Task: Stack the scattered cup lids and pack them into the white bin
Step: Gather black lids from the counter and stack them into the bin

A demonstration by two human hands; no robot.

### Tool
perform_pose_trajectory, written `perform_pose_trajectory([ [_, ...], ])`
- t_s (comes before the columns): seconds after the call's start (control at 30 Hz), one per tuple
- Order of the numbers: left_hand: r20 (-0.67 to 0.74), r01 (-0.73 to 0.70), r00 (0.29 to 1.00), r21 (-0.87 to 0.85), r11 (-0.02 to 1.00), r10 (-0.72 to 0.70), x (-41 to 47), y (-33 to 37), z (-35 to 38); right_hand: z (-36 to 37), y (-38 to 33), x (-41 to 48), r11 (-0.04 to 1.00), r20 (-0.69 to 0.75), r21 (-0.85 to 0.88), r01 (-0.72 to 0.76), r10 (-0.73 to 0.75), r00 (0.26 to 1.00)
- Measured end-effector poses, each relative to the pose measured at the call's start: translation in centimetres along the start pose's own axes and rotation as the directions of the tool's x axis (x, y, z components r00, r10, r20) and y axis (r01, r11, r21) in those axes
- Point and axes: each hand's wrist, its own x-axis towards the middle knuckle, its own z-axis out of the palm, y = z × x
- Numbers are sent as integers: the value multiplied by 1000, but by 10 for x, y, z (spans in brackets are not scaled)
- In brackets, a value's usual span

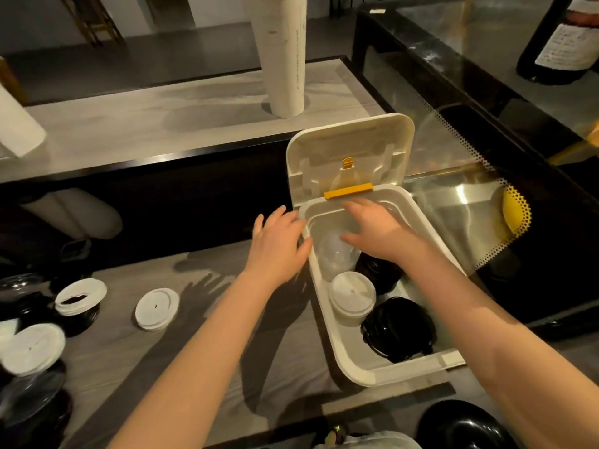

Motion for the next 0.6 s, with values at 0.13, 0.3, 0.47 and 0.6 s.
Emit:
perform_pose_trajectory([
  [0.13, -58, 156, 986, 11, 988, -155, -34, -54, -22, 7, -61, 0, 992, -113, -4, 124, -123, 986],
  [0.3, -34, 272, 962, 45, 961, -271, -81, -139, -35, 45, -147, 4, 972, -97, 2, 236, -235, 967],
  [0.47, 71, 341, 936, 50, 939, -344, -127, -223, -39, 90, -231, 17, 970, 6, 13, 242, -242, 970],
  [0.6, 131, 367, 919, 64, 928, -373, -158, -296, -40, 130, -293, 35, 979, 99, -4, 203, -202, 974],
])
